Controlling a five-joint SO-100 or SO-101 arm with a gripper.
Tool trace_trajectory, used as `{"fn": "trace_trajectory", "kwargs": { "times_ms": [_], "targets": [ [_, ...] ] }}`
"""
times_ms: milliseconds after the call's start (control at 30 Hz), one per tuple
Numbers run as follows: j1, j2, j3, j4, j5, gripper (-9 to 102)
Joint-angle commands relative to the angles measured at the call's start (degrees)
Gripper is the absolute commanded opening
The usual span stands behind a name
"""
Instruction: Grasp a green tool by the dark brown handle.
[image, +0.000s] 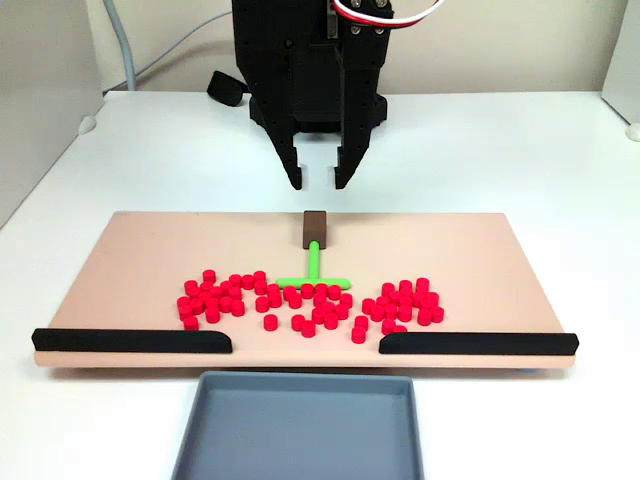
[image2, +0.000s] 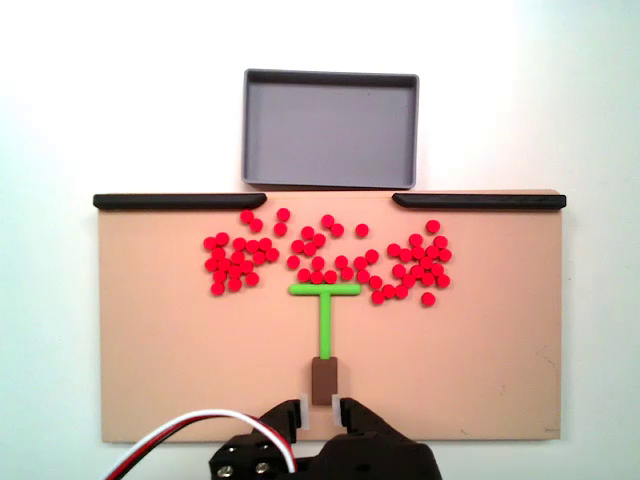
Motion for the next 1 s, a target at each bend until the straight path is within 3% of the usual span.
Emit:
{"fn": "trace_trajectory", "kwargs": {
  "times_ms": [0, 967],
  "targets": [
    [0.7, 0.6, -1.8, 0.0, -0.6, 12],
    [1.8, -6.4, -5.5, 0.0, -1.1, 15]
  ]
}}
